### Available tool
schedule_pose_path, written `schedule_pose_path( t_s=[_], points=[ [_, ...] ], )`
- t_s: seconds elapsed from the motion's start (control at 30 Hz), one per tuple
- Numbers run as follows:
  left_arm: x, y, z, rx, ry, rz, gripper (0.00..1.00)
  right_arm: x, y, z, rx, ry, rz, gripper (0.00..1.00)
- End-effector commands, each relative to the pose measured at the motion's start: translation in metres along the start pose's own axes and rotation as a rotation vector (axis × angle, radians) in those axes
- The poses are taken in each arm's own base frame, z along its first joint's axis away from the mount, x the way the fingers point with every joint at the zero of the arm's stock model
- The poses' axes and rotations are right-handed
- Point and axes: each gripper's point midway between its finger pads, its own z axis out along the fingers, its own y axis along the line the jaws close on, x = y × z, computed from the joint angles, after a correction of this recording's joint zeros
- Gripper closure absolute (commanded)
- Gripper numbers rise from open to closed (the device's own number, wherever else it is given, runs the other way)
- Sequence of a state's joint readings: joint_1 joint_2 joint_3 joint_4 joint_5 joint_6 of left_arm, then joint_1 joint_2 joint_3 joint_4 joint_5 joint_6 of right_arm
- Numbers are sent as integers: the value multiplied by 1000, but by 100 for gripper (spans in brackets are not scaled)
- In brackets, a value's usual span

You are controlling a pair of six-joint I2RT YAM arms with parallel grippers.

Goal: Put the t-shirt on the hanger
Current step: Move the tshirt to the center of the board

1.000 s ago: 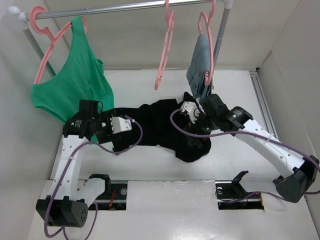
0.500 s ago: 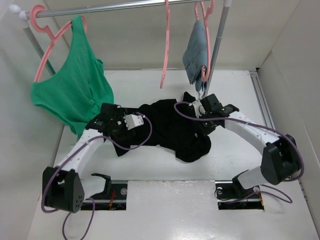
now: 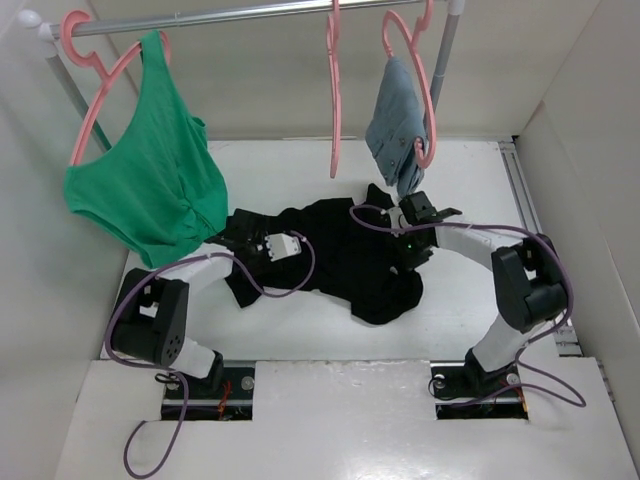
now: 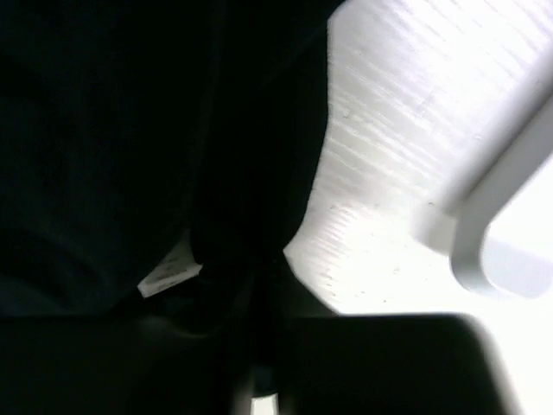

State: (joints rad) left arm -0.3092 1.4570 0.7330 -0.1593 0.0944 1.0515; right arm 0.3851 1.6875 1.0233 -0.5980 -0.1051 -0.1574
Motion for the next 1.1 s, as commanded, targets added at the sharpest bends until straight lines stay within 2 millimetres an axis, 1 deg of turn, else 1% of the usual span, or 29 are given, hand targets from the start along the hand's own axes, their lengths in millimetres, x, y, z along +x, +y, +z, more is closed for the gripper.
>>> schedule_pose_path(
  t_s=[0.0, 0.03, 0.07, 0.1, 0.13, 0.17, 0.2, 0.23, 0.27, 0.3, 0.33, 0.37, 0.4, 0.43, 0.5, 0.6, 0.63, 0.67, 0.7, 0.73, 0.77, 0.8, 0.83, 0.87, 0.9, 0.93, 0.97, 1.0, 1.07],
  points=[
    [12, -10, 12, -3, 58, 57, 47, -14, -9, -5, 27, -73, 34, 100],
    [18, -13, 13, 6, 82, 57, 61, -17, -16, -12, 58, -93, 41, 100],
    [19, -12, 11, 6, 97, 47, 91, -17, -21, -20, 76, -108, 64, 100],
    [21, -10, 10, 4, 117, 35, 100, -19, -24, -37, 97, -149, 90, 100],
    [31, -15, 7, 20, 168, 37, 100, -21, -29, -48, 116, -178, 112, 100],
    [37, -13, 3, 21, 192, 28, 100, -20, -39, -59, 141, -207, 152, 100],
    [40, -12, -1, 18, 207, 38, 100, -19, -42, -78, 153, -262, 191, 100],
    [46, -9, -6, 11, 232, 41, 100, -16, -46, -86, 163, -281, 223, 100],
    [58, -10, -16, 5, 283, 56, 100, -14, -50, -95, 174, -308, 252, 100],
    [73, -13, -22, 11, 329, 68, 100, -6, -58, -102, 189, -314, 298, 100],
    [82, -14, -28, 18, 371, 131, 100, -4, -59, -115, 197, -355, 336, 100],
    [104, -15, -42, 16, 483, 163, 100, 4, -63, -118, 216, -354, 367, 100],
    [120, -23, -52, 25, 549, 187, 100, 8, -69, -125, 230, -370, 403, 100],
    [130, -26, -60, 32, 606, 215, 100, 17, -67, -128, 232, -377, 433, 100],
    [148, -33, -82, 66, 711, 246, 100, 24, -72, -133, 253, -396, 462, 100],
    [155, -52, -96, 148, 741, 228, 100, 31, -71, -134, 258, -407, 483, 100],
    [150, -53, -95, 132, 719, 219, 100, 34, -67, -130, 238, -396, 481, 99],
    [146, -54, -94, 123, 712, 217, 98, 40, -63, -124, 220, -374, 482, 91],
    [146, -58, -93, 120, 700, 193, 90, 39, -60, -121, 202, -377, 478, 75],
    [140, -61, -90, 120, 662, 180, 80, 40, -54, -118, 167, -372, 461, 57],
    [135, -61, -89, 102, 634, 131, 65, 40, -52, -114, 153, -366, 460, 46],
    [130, -61, -88, 106, 609, 99, 58, 39, -51, -114, 143, -366, 447, 43],
    [118, -66, -86, 133, 541, 57, 52, 39, -50, -114, 136, -367, 435, 41],
    [100, -52, -89, 94, 472, 17, 42, 36, -45, -116, 129, -380, 414, 39],
    [88, -48, -91, 82, 423, -34, 15, 29, -44, -124, 132, -418, 389, 39],
    [76, -41, -92, 65, 368, -60, 15, 27, -40, -124, 126, -416, 360, 39],
    [58, -35, -96, 52, 282, -84, 14, 18, -36, -131, 117, -455, 320, 39],
    [42, -21, -102, 18, 218, -89, 14, 7, -23, -131, 84, -482, 253, 39],
    [20, -14, -109, 2, 105, -107, 14, -5, -6, -132, 44, -491, 167, 38]
  ],
)
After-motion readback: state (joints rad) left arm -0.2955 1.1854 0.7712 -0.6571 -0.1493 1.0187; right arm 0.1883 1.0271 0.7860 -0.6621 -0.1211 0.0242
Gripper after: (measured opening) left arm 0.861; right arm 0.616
